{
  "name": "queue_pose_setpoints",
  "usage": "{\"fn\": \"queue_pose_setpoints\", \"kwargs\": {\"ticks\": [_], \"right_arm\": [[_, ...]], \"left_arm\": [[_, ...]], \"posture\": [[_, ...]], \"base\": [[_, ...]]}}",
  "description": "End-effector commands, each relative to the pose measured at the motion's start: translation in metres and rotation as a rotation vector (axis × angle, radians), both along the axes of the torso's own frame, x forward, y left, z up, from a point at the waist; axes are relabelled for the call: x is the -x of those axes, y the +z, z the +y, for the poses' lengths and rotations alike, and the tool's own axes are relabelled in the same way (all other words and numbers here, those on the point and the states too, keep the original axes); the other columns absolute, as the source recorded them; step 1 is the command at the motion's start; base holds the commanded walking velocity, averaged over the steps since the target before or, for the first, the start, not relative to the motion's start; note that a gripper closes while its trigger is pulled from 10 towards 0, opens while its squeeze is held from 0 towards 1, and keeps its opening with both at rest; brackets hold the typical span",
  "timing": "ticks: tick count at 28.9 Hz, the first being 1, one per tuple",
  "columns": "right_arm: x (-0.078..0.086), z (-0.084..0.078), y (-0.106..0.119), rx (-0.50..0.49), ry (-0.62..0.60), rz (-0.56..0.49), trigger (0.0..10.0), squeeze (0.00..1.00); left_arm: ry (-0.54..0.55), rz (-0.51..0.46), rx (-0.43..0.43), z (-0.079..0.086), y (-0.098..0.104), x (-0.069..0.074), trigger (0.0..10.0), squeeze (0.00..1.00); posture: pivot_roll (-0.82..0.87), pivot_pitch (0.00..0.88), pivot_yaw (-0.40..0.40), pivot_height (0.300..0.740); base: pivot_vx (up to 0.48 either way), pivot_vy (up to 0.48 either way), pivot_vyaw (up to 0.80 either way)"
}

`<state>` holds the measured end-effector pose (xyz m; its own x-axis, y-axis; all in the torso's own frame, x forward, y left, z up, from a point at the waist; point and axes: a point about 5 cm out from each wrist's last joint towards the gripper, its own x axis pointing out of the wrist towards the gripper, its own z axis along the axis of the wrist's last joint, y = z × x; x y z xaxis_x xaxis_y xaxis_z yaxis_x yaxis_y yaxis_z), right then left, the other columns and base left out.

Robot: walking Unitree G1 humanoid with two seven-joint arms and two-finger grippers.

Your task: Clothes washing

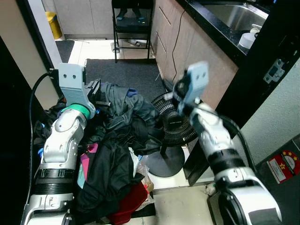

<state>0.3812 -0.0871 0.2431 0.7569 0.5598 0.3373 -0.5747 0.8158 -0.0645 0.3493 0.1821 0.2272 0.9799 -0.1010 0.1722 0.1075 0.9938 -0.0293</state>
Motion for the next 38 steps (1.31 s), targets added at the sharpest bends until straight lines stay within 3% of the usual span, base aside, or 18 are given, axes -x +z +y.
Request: {"fn": "queue_pose_setpoints", "kwargs": {"ticks": [1, 6, 7, 9, 10, 14, 16, 20, 21, 22, 23, 24, 25, 26, 28, 32, 33, 38], "right_arm": [[0.005, 0.009, -0.015, 0.036, 0.054, 0.034, 10.0, 0.0], [0.011, 0.026, -0.012, 0.041, 0.129, 0.024, 10.0, 0.0], [0.012, 0.036, -0.01, 0.045, 0.169, 0.022, 10.0, 0.09], [0.012, 0.036, -0.01, 0.045, 0.169, 0.022, 10.0, 0.09], [0.01, 0.05, -0.011, 0.058, 0.197, 0.052, 10.0, 1.0], [0.008, 0.06, -0.014, 0.07, 0.216, 0.087, 10.0, 1.0], [0.007, 0.075, -0.046, 0.228, 0.206, 0.226, 10.0, 1.0], [0.006, 0.071, -0.059, 0.31, 0.176, 0.274, 10.0, 1.0], [0.003, 0.057, -0.065, 0.361, 0.135, 0.299, 10.0, 1.0], [0.003, 0.057, -0.065, 0.361, 0.135, 0.299, 10.0, 1.0], [-0.001, 0.038, -0.064, 0.388, 0.109, 0.304, 10.0, 1.0], [-0.001, 0.038, -0.064, 0.388, 0.109, 0.304, 10.0, 1.0], [-0.004, 0.02, -0.062, 0.41, 0.094, 0.307, 10.0, 1.0], [-0.004, 0.02, -0.062, 0.41, 0.094, 0.307, 10.0, 1.0], [-0.005, -0.001, -0.053, 0.422, 0.137, 0.305, 10.0, 1.0], [0.002, -0.006, -0.049, 0.417, 0.255, 0.327, 10.0, 1.0], [0.004, -0.008, -0.05, 0.415, 0.276, 0.335, 10.0, 0.0], [0.005, -0.01, -0.054, 0.42, 0.268, 0.345, 10.0, 0.0]], "left_arm": [[0.01, 0.018, -0.003, 0.003, -0.003, 0.002, 10.0, 0.0], [0.013, 0.021, -0.005, 0.003, -0.005, 0.002, 10.0, 0.0], [0.014, 0.022, -0.005, 0.003, -0.005, 0.002, 10.0, 0.0], [0.014, 0.022, -0.005, 0.003, -0.005, 0.002, 10.0, 0.0], [0.017, 0.02, -0.004, 0.003, -0.005, 0.002, 10.0, 0.0], [0.021, 0.016, -0.003, 0.004, -0.004, 0.003, 10.0, 0.0], [0.042, 0.013, -0.004, 0.009, -0.004, 0.007, 10.0, 0.0], [0.049, 0.015, -0.005, 0.01, -0.004, 0.008, 10.0, 0.0], [0.05, 0.019, -0.004, 0.01, -0.006, 0.009, 10.0, 0.0], [0.05, 0.019, -0.004, 0.01, -0.006, 0.009, 10.0, 0.0], [0.042, 0.025, -0.002, 0.008, -0.008, 0.008, 10.0, 0.0], [0.042, 0.025, -0.002, 0.008, -0.008, 0.008, 10.0, 0.0], [0.032, 0.028, 0.001, 0.004, -0.009, 0.007, 10.0, 0.0], [0.032, 0.028, 0.001, 0.004, -0.009, 0.007, 10.0, 0.0], [0.017, 0.027, 0.004, 0.0, -0.008, 0.005, 10.0, 0.0], [0.017, 0.026, 0.001, 0.001, -0.007, 0.005, 10.0, 0.0], [0.02, 0.029, -0.001, 0.002, -0.007, 0.006, 10.0, 0.0], [0.024, 0.033, -0.002, 0.004, -0.008, 0.007, 10.0, 0.0]], "posture": [[0.05, 0.0, 0.013, 0.74], [0.05, 0.0, 0.012, 0.74], [0.05, 0.0, 0.01, 0.74], [0.05, 0.0, 0.01, 0.74], [0.06, 0.0, -0.002, 0.74], [0.07, 0.0, -0.003, 0.74], [0.09, 0.0, -0.022, 0.74], [0.08, 0.0, -0.022, 0.74], [0.06, 0.007, -0.015, 0.74], [0.06, 0.007, -0.015, 0.74], [0.04, 0.009, -0.008, 0.74], [0.04, 0.009, -0.008, 0.74], [0.04, 0.009, -0.005, 0.74], [0.04, 0.009, -0.005, 0.74], [0.03, 0.01, -0.003, 0.74], [0.03, 0.014, -0.002, 0.74], [0.03, 0.016, -0.002, 0.74], [0.03, 0.015, -0.004, 0.74]], "base": [[0.0, 0.0, 0.0], [0.0, 0.0, 0.0], [0.0, 0.0, 0.0], [0.0, 0.0, 0.0], [0.0, 0.0, 0.0], [0.0, 0.0, 0.0], [0.0, 0.0, 0.0], [0.0, 0.0, 0.0], [0.0, 0.0, 0.0], [0.0, 0.0, 0.0], [0.0, 0.0, 0.0], [0.0, 0.0, 0.0], [0.0, 0.0, 0.0], [0.0, 0.0, 0.0], [0.0, 0.0, 0.0], [0.0, 0.0, 0.0], [0.0, 0.0, 0.0], [0.0, 0.0, 0.0]]}}
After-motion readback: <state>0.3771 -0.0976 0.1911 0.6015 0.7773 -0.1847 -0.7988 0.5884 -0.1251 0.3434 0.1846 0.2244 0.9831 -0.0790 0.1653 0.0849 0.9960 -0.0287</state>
